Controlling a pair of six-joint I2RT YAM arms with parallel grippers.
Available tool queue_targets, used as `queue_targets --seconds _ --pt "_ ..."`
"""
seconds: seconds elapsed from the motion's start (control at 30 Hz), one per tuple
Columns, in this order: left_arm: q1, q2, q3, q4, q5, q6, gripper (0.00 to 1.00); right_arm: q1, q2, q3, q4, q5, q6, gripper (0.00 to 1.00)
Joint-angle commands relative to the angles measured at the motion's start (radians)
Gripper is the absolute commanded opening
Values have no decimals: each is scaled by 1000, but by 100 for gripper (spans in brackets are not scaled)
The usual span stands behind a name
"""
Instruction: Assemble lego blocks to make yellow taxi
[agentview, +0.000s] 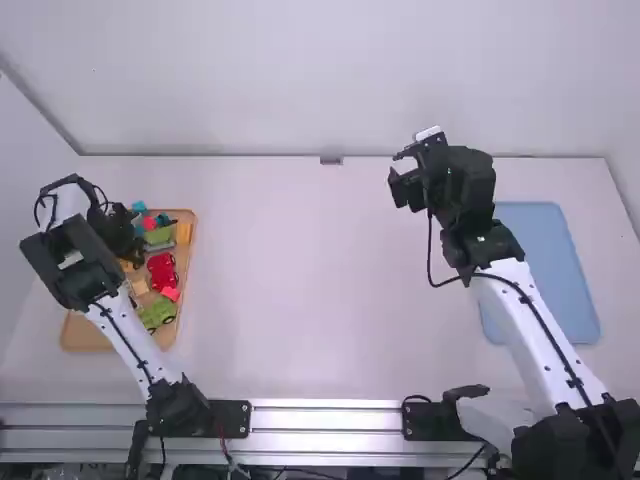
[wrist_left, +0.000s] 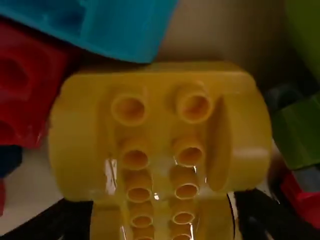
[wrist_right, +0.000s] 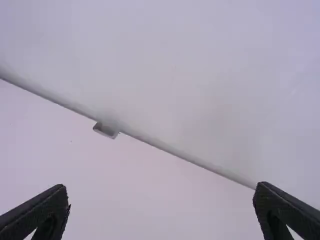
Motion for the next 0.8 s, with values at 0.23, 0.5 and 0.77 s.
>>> queue_targets --seconds 0.23,0.5,0.77 --pt "-5 -6 -12 39 -122 -150 62 0 5 38 3 -1 1 98" --pt "-5 -6 -12 42 -193 -209 82 0 5 38 3 -1 2 98" --pt "-5 -6 -12 19 -190 -204 71 0 5 38 3 0 1 98"
